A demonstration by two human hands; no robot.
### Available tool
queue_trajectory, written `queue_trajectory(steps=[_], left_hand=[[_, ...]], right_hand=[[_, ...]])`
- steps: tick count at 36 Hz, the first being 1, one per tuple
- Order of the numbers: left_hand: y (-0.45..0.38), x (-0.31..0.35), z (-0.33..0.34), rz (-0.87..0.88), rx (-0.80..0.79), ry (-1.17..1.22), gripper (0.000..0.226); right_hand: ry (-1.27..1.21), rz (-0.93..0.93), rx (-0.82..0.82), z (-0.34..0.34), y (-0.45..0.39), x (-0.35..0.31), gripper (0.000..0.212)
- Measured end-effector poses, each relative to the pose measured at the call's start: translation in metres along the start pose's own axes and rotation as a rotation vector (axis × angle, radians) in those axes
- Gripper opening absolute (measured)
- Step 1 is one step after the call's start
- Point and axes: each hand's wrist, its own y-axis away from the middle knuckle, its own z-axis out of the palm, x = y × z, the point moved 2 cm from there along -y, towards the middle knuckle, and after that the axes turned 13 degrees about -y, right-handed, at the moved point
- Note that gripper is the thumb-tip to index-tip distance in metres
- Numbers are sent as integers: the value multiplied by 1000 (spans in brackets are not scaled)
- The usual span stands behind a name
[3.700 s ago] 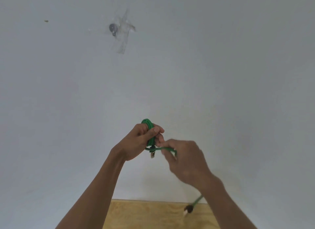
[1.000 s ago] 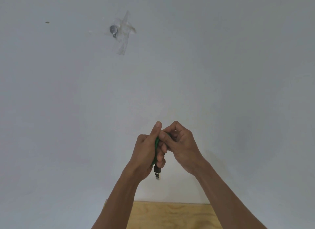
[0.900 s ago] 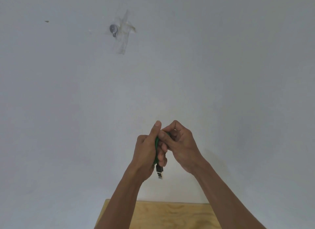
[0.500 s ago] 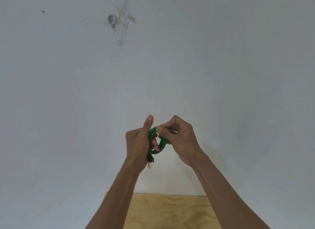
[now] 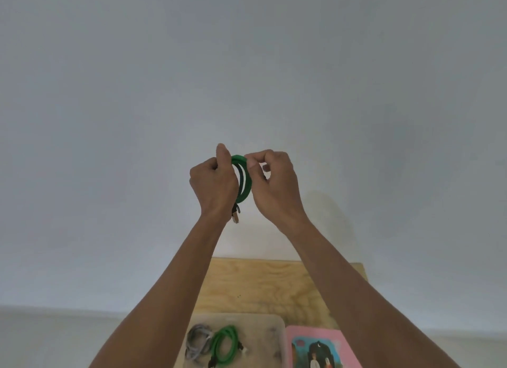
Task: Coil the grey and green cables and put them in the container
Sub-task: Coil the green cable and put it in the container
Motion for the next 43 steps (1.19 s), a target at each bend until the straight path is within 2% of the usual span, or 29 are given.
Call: queue_trajectory(steps=[4,10,18,25,29,33,35,36,39,41,43], left_hand=[[-8,-3,-1,8,25,-20,57],[-14,0,-1,15,15,-31,46],[-18,-2,-3,-8,-29,16,48],[-18,4,-5,27,-23,43,49],[-15,4,-5,54,-16,4,49],[-13,3,-6,26,-42,27,49],[-15,3,-8,-3,-66,73,48],[-16,5,-10,-16,-78,87,49],[-18,5,-11,-85,-141,151,48],[-19,4,-10,-143,-170,188,45],[-18,3,-8,-160,-170,181,45]], right_hand=[[95,2,-24,0,-3,-10,25],[-131,166,42,-2,-13,-10,19],[-196,162,70,8,-15,-1,12],[-204,40,164,15,-13,4,12],[-140,-72,149,20,-13,11,11],[-94,-126,151,18,-13,20,23],[-91,-64,105,15,-16,26,38],[-104,-15,32,14,-19,28,43],[-307,121,-248,13,-21,29,33],[-393,161,-316,11,-21,26,27],[-339,144,-309,8,-22,24,25]])
